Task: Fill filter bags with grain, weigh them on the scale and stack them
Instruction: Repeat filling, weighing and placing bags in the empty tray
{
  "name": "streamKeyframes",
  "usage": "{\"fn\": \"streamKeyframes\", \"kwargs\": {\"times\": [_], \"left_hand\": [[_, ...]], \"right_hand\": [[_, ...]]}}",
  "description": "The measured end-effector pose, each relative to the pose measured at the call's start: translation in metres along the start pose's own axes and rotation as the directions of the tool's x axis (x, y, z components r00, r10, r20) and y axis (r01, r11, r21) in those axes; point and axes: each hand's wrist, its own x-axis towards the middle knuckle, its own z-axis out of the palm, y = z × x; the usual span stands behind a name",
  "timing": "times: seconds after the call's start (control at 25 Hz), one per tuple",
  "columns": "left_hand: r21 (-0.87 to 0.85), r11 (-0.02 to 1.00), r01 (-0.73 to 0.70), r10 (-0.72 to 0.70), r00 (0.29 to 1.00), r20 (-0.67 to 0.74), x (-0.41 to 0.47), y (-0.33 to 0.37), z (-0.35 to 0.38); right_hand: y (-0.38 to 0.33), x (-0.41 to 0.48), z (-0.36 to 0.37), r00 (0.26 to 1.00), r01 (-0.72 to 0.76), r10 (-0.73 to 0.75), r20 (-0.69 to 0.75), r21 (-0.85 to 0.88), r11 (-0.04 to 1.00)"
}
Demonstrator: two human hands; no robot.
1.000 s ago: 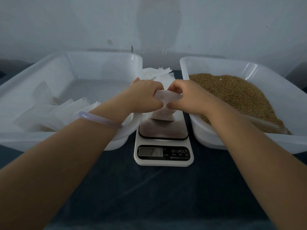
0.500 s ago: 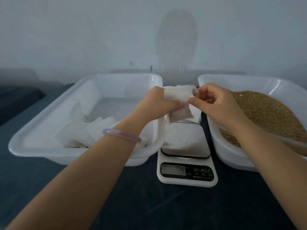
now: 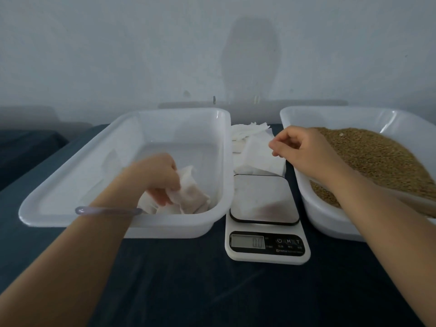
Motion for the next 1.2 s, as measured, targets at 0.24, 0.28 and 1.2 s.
{"fn": "streamKeyframes", "kwargs": {"times": [0.24,0.28,1.2], "left_hand": [[0.290,0.956,0.039,-0.043,0.999,0.008,-0.006,0.000,-0.015],[0.366,0.930,-0.022,0.064,0.993,-0.104,-0.005,0.007,-0.015],[0.696,0.660,-0.283,0.227,0.958,0.174,0.089,0.143,0.108]], "right_hand": [[0.001,0.000,0.000,1.000,0.016,-0.016,0.008,-0.021,1.000],[0.000,0.000,0.000,1.000,0.016,-0.016,0.010,-0.023,1.000],[0.011,0.013,0.000,0.987,-0.092,0.121,-0.102,0.257,0.962]]}}
